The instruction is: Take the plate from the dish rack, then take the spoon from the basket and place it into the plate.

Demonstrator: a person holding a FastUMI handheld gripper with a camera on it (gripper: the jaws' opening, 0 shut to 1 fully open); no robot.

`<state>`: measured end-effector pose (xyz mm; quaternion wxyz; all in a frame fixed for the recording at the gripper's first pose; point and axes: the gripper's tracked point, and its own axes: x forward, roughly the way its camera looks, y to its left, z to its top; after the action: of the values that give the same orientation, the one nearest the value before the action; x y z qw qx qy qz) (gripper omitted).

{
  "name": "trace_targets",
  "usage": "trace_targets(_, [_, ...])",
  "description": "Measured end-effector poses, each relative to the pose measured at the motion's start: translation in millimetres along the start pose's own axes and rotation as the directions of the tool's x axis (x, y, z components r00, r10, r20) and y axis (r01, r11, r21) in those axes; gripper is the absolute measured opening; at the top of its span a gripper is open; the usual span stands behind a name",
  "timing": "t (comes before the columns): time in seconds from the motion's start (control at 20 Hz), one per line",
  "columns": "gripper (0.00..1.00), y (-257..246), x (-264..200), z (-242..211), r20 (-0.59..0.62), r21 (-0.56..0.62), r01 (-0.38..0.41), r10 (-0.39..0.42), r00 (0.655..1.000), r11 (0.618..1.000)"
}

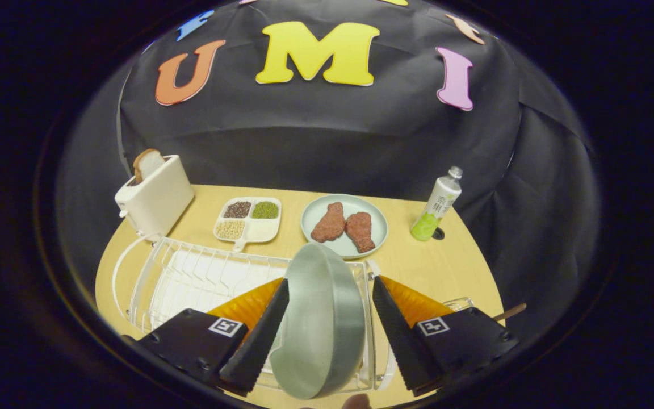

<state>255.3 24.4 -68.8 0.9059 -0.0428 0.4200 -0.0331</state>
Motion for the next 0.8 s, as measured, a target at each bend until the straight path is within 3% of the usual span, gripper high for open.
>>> trace_targets(0.2, [0.79, -4.4, 3.7, -1.6, -0.026, 0.010, 0.015, -0.015, 1.000, 1.000])
trace_targets(0.4, [0.50, -10.2, 8.4, -9.5, -0.063, 0.037, 0.034, -0.032, 0.998, 0.999])
trace_targets(0.45, [0.39, -9.7, 11.1, -8.0, -0.066, 0.042, 0.031, -0.028, 0.997, 0.999])
trace_targets(0.8, [0.34, -1.1, -3.8, -2.3, -0.094, -0.029, 0.104, -0.106, 0.990, 0.994])
